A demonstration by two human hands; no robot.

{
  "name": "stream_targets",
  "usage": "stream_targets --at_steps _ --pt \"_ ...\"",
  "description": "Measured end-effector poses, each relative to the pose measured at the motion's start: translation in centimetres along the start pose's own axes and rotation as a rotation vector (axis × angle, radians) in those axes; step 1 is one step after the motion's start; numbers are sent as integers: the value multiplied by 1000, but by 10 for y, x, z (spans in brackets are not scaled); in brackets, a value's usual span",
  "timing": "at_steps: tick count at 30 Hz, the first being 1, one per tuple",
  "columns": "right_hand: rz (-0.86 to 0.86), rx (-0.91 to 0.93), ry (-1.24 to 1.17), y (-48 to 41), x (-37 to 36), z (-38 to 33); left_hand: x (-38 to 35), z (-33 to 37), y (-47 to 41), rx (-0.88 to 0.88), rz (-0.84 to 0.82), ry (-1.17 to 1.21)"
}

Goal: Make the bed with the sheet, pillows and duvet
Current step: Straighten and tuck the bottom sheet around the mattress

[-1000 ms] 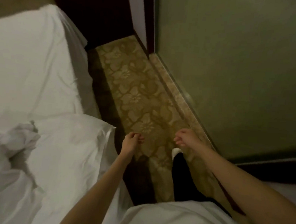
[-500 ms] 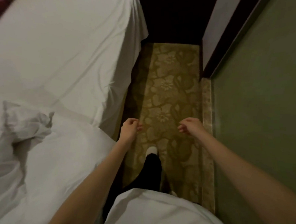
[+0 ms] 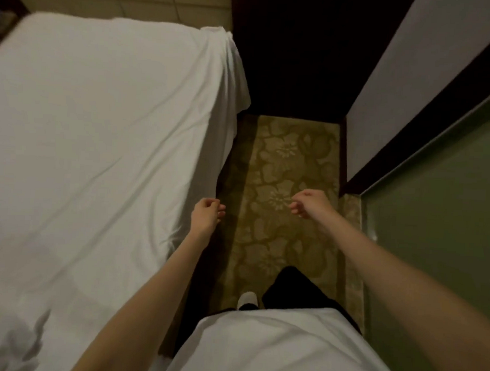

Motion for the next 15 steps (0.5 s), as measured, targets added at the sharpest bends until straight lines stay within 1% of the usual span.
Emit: stream_targets --at_steps 5,8,10,15 --pt "-110 -11 55 -116 -17 -67 -15 71 -81 -68 189 -17" --pt "-187 -24 110 -182 -20 -109 -32 106 -132 -47 230 -60" --pt "-219 -35 155 -223 -18 -138 -40 126 -159 6 265 -52" --pt "-241 34 244 -314 -12 -216 -56 195 -205 59 310 -30"
Point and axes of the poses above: each hand's wrist, its own y-axis away from the middle knuckle, its own x-axis out of the back of the hand, z = x × y, the point moved 6 cm from there along -y, towards the middle knuckle, and after that the axes turned 4 degrees about x, right-handed, at the moved point
